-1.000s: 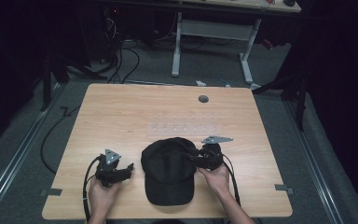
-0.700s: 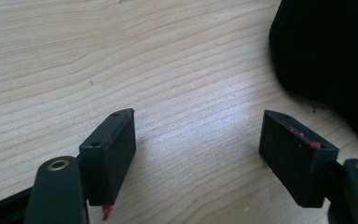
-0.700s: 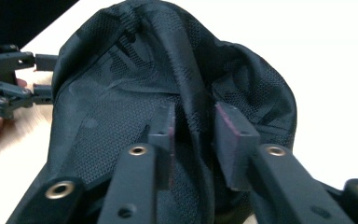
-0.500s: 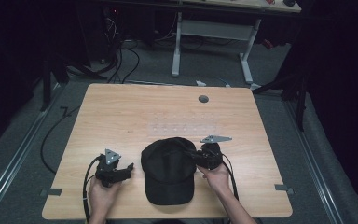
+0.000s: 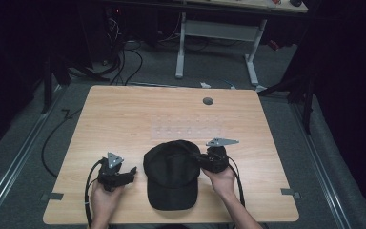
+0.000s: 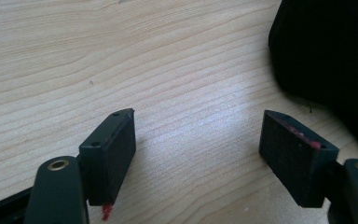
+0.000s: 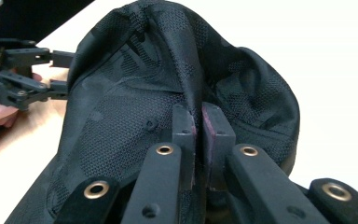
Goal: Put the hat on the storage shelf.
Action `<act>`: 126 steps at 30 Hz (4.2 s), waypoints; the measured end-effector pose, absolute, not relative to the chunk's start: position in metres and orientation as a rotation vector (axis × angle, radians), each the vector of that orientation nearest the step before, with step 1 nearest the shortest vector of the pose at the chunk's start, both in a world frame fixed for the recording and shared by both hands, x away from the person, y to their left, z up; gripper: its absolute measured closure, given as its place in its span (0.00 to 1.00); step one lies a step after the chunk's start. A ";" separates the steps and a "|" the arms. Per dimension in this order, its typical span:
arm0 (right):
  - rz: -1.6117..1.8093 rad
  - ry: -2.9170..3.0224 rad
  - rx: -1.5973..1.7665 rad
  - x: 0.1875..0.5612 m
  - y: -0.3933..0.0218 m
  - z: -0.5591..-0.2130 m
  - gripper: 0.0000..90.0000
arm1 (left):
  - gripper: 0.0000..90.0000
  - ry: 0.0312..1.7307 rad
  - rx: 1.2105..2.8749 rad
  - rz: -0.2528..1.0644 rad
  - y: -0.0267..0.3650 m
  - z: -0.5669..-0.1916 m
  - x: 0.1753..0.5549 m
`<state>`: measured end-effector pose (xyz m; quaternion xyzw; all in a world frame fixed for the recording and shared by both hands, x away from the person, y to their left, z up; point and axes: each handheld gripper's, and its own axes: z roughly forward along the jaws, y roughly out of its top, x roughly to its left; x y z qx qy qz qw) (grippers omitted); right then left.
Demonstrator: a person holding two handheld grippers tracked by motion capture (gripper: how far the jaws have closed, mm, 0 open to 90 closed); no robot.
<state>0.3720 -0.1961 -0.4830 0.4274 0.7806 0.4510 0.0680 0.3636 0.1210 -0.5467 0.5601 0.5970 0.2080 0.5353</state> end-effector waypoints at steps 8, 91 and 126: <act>1.397 2.350 1.205 0.365 -0.200 -0.472 0.96 | 0.30 1.424 1.332 0.495 0.121 -0.547 0.364; 1.554 2.297 0.839 0.345 -0.243 -0.396 0.97 | 0.15 1.132 1.465 -0.211 0.039 -0.466 0.354; 1.487 2.292 0.868 0.368 -0.231 -0.390 0.95 | 0.69 0.978 1.578 -0.344 0.039 -0.456 0.333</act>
